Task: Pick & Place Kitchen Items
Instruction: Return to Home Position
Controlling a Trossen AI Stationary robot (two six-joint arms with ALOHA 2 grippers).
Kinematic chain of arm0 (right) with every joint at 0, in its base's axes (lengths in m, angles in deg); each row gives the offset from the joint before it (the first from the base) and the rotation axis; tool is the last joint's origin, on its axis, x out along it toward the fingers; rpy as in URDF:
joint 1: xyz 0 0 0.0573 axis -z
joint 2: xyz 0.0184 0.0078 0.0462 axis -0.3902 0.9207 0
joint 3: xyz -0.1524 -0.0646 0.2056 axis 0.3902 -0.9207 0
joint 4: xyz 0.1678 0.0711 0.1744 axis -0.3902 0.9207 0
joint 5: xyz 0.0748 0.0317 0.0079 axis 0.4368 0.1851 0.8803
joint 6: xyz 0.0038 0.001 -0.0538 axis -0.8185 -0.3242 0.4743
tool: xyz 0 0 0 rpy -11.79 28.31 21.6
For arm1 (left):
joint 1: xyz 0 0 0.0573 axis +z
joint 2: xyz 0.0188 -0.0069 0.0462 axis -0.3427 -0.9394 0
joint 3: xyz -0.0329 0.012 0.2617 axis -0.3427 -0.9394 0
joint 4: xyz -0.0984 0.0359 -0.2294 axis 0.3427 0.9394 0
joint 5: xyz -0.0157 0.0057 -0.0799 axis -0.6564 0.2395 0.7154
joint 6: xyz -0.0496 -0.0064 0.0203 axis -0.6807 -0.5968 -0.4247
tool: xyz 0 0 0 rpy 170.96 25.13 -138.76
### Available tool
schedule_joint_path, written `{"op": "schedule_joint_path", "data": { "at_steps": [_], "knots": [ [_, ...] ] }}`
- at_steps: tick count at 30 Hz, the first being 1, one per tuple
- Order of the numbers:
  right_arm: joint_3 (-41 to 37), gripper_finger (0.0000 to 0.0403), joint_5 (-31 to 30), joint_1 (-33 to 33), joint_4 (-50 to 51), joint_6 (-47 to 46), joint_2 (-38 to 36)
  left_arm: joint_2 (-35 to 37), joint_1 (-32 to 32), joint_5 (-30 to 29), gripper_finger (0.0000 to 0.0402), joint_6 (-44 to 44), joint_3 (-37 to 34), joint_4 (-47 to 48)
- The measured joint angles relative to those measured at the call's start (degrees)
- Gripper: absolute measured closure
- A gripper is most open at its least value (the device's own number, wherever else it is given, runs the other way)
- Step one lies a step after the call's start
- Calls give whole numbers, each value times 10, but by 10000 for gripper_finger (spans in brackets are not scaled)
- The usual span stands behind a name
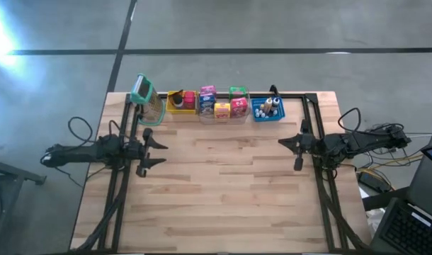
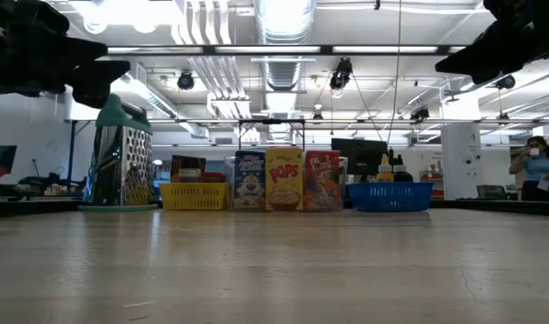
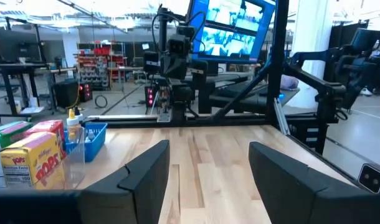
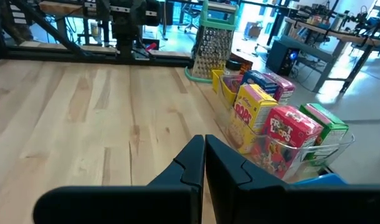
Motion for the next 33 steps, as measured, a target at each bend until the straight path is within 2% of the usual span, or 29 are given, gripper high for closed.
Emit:
{"op": "schedule_joint_path", "data": {
  "at_steps": [33],
  "knots": [
    [0,394,0,0,0,-5,0,-14,0,-2,176,0,-1,4]
  ]
}}
